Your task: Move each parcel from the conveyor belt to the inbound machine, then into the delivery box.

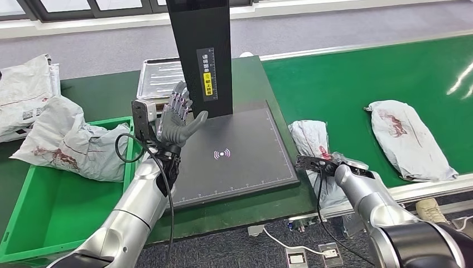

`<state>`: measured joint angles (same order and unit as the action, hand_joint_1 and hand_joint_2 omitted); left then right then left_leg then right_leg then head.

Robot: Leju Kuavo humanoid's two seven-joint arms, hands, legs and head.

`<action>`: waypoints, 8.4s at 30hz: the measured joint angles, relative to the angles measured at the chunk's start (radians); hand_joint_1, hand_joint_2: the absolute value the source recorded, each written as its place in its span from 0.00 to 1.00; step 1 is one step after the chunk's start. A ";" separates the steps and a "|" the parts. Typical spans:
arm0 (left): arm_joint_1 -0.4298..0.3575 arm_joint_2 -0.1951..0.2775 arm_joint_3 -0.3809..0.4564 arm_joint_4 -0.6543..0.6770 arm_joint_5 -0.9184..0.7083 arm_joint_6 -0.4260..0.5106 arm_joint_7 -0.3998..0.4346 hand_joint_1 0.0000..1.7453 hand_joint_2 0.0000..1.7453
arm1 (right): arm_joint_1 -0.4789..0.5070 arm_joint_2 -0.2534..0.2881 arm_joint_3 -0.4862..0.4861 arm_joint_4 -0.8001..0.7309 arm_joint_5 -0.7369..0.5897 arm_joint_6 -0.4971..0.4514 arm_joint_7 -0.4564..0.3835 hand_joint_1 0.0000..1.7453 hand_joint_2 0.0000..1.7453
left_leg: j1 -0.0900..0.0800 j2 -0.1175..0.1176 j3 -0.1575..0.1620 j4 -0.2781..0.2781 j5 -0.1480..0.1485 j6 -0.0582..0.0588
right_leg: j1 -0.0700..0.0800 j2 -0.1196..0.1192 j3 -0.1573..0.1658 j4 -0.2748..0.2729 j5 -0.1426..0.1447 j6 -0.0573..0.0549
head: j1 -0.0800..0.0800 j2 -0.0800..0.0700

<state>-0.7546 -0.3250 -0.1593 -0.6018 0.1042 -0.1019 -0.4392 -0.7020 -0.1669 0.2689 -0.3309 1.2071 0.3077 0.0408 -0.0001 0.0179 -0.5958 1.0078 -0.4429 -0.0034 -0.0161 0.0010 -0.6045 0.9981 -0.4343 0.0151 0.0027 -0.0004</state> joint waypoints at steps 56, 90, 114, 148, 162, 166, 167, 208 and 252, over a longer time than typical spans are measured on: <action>0.039 0.076 -0.001 -0.099 -0.140 0.309 -0.026 0.00 1.00 | 0.025 0.338 0.066 -0.259 -0.490 -0.507 -0.134 1.00 1.00 | 0.003 -0.014 -0.009 0.000 0.004 -0.003 | 0.001 -0.014 -0.005 0.003 -0.003 -0.003 | 0.000 0.000; 0.036 0.062 -0.011 -0.081 -0.139 0.308 -0.008 0.00 1.00 | 0.004 0.360 0.146 -0.082 -0.527 -0.424 -0.134 0.00 1.00 | 0.003 -0.013 -0.005 0.000 0.003 -0.003 | 0.001 -0.013 -0.001 0.002 -0.003 -0.003 | 0.000 0.000; -0.001 0.056 -0.034 0.000 -0.092 0.360 -0.049 0.00 1.00 | 0.066 0.382 0.120 -0.215 -0.815 -0.517 -0.476 0.00 1.00 | 0.003 -0.012 -0.006 0.000 0.003 -0.003 | 0.001 -0.012 -0.003 0.002 -0.003 -0.003 | 0.000 0.000; -0.022 0.083 -0.081 0.065 -0.159 0.363 -0.019 0.00 1.00 | 0.191 0.251 0.032 -0.611 -0.904 -0.528 -0.398 0.00 1.00 | 0.003 -0.012 -0.007 0.000 0.003 -0.003 | 0.001 -0.012 -0.004 0.002 -0.003 -0.003 | 0.000 0.000; -0.024 0.085 -0.297 0.175 -0.655 0.363 0.252 0.00 1.00 | 0.202 0.219 -0.040 -0.717 -0.883 -0.677 -0.439 0.00 1.00 | 0.001 -0.012 -0.007 0.000 0.003 -0.002 | -0.001 -0.012 -0.004 0.002 -0.003 -0.003 | 0.000 0.000; -0.027 0.081 -0.414 0.228 -0.796 0.290 0.354 0.00 1.00 | 0.206 0.211 -0.071 -0.718 -0.916 -0.652 -0.463 0.00 1.00 | 0.001 -0.012 -0.007 0.000 0.002 -0.002 | -0.001 -0.012 -0.004 0.002 -0.003 -0.003 | 0.000 0.000; -0.029 0.080 -0.435 0.239 -0.820 0.259 0.374 0.00 1.00 | 0.208 0.209 -0.075 -0.718 -0.923 -0.645 -0.467 0.00 1.00 | 0.001 -0.012 -0.007 0.000 0.002 -0.002 | -0.001 -0.012 -0.004 0.002 -0.003 -0.003 | 0.000 0.000; -0.147 0.124 -0.518 0.310 -1.086 0.621 0.551 1.00 1.00 | 0.248 0.211 -0.090 -0.747 -0.985 -0.546 -0.494 0.00 1.00 | 0.001 -0.013 -0.006 0.000 0.003 -0.002 | -0.001 -0.013 -0.002 0.002 -0.003 -0.003 | 0.000 0.000; 0.605 0.217 0.317 -1.001 -1.601 0.803 0.505 1.00 1.00 | 0.545 0.158 -0.230 -0.958 -0.984 -0.620 -0.488 0.00 1.00 | 0.001 -0.010 -0.006 -0.001 -0.002 -0.001 | -0.001 -0.011 -0.003 0.002 -0.008 -0.002 | 0.000 0.000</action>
<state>-0.1495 -0.1079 0.1582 -1.6030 -1.4964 0.7012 0.0657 -0.1574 -0.0088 0.0393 -1.2893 0.2235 -0.3123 -0.4471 0.0009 0.0082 -0.6016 1.0071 -0.4447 -0.0049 -0.0172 -0.0098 -0.6076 0.9997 -0.4421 0.0133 0.0024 -0.0004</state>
